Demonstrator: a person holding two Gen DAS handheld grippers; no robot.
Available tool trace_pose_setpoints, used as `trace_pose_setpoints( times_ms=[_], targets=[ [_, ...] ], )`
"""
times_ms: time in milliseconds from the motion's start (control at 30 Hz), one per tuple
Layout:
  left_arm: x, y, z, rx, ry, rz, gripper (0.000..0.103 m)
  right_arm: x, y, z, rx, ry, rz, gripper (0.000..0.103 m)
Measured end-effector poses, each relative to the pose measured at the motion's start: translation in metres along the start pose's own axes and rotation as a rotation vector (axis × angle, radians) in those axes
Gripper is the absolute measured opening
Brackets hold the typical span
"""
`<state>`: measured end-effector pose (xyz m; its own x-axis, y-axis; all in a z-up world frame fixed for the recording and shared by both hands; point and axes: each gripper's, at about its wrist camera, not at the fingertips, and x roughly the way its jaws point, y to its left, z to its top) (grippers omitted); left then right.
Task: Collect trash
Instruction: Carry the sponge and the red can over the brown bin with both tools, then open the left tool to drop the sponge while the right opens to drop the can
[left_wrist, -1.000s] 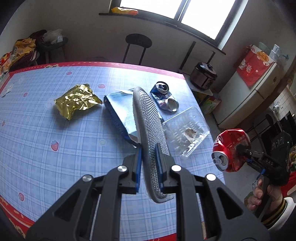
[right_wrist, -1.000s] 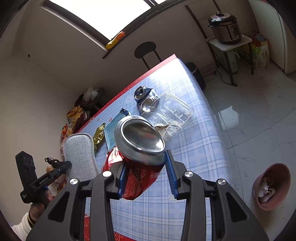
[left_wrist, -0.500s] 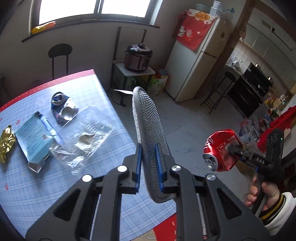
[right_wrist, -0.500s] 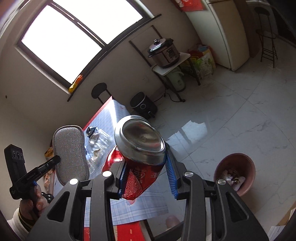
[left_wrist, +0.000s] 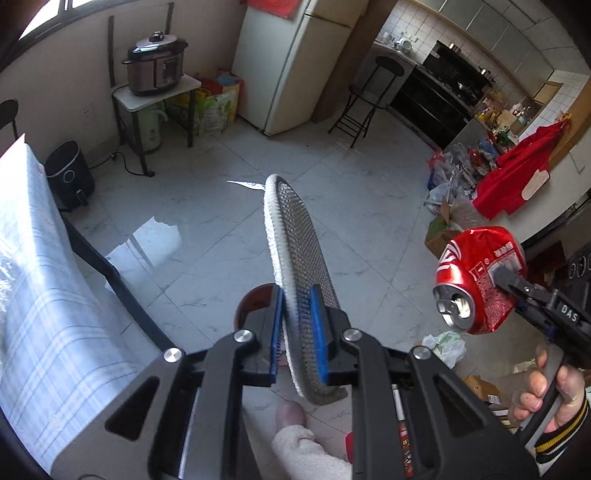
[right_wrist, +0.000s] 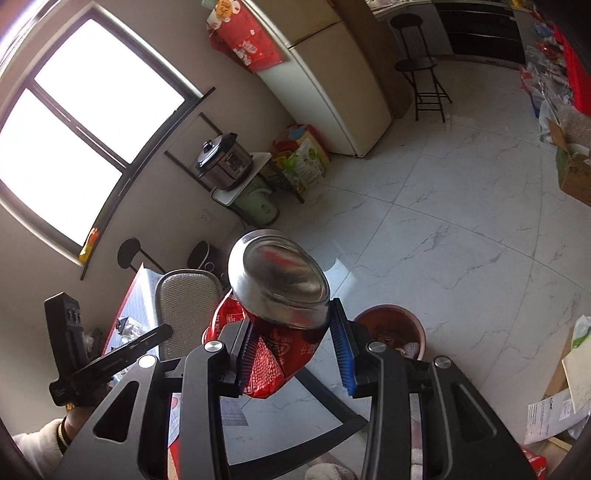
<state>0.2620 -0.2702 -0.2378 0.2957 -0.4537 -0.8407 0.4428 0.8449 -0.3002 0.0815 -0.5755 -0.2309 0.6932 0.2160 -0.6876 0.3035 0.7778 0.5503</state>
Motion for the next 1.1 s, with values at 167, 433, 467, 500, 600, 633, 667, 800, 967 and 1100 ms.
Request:
trace_pose_setpoints(
  times_ms=[167, 433, 467, 500, 600, 633, 667, 800, 967, 1100],
  targets=[
    [0.046, -0.027, -0.001, 0.018, 0.053, -0.025, 0.016, -0.016, -0.027, 0.0, 0.026, -0.009, -0.045, 0.037],
    [0.099, -0.055, 0.008, 0.036, 0.094, -0.066, 0.014, -0.029, -0.048, 0.005, 0.041, -0.013, -0.086, 0.037],
    [0.106, -0.057, 0.01, 0.036, 0.104, -0.066, 0.014, -0.03, -0.048, 0.005, 0.035, -0.013, -0.09, 0.037],
    [0.114, -0.062, 0.012, 0.039, 0.112, -0.063, 0.013, -0.03, -0.046, 0.005, 0.031, -0.015, -0.093, 0.037],
    [0.13, -0.07, 0.013, 0.047, 0.132, -0.057, 0.013, -0.032, -0.05, 0.006, 0.044, -0.022, -0.093, 0.037],
    [0.134, -0.071, 0.014, 0.046, 0.136, -0.063, 0.013, -0.033, -0.049, 0.005, 0.047, -0.024, -0.094, 0.037],
    [0.137, -0.072, 0.014, 0.047, 0.139, -0.074, 0.014, -0.033, -0.05, 0.004, 0.05, -0.024, -0.095, 0.037],
    [0.138, -0.073, 0.017, 0.05, 0.116, -0.077, 0.046, -0.033, -0.056, 0.002, 0.061, -0.016, -0.098, 0.037],
    [0.104, -0.059, 0.026, 0.048, 0.056, -0.052, 0.056, -0.029, -0.056, 0.0, 0.081, -0.013, -0.104, 0.037],
    [0.061, -0.042, 0.027, 0.073, -0.02, 0.008, 0.064, -0.013, -0.051, -0.002, 0.068, 0.02, -0.13, 0.037]
  ],
)
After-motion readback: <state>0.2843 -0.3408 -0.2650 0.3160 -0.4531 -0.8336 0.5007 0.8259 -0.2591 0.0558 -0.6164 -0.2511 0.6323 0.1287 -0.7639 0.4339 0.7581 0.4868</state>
